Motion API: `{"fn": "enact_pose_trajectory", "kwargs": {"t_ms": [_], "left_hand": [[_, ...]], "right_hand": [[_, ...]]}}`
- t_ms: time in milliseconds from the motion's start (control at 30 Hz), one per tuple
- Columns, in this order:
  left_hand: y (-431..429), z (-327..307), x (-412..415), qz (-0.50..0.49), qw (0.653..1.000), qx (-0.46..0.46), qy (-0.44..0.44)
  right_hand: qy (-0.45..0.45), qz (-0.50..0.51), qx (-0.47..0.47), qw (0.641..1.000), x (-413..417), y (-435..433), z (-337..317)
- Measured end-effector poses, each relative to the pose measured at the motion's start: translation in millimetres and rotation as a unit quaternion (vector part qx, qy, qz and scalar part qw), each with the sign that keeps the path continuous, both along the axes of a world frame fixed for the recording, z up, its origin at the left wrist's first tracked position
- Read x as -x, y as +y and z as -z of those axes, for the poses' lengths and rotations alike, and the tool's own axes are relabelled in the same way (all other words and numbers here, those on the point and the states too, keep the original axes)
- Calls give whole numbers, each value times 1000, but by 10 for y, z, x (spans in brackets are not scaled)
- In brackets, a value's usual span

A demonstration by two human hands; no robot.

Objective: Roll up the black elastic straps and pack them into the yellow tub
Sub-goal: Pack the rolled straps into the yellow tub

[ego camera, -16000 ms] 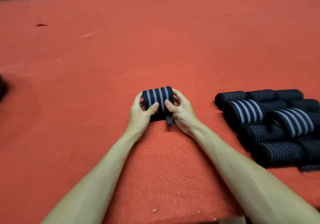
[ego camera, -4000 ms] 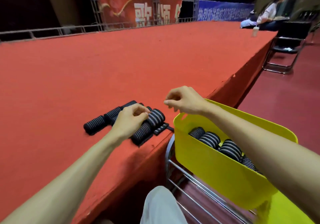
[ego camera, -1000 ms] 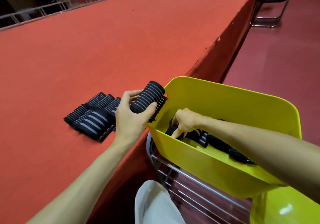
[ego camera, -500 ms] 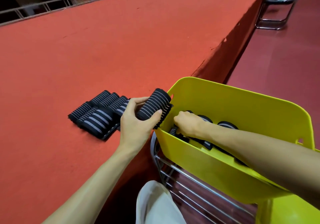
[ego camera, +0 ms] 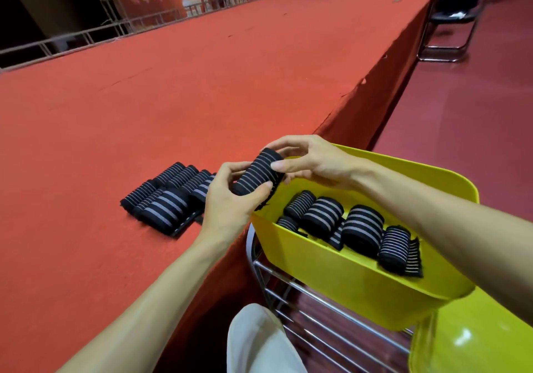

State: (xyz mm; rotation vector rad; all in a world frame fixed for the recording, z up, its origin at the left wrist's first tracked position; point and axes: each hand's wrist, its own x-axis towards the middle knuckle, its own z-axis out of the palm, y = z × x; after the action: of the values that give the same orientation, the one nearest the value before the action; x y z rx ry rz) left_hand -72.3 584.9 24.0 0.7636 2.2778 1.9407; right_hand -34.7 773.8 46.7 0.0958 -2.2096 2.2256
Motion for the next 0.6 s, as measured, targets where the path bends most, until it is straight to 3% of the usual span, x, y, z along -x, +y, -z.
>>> {"fn": "enact_pose_trajectory", "kwargs": {"t_ms": [267,400,600], "left_hand": [[182,70,19,109,986,125,8],[194,98,81,123,938,294,140],[28,208,276,71,964,203,156]], "right_hand": [[-22,23,-41,999,-208,308,146],[-94,33,-149,984,-179,446,312],[-219,-1,-362,906,65,310,900]]}}
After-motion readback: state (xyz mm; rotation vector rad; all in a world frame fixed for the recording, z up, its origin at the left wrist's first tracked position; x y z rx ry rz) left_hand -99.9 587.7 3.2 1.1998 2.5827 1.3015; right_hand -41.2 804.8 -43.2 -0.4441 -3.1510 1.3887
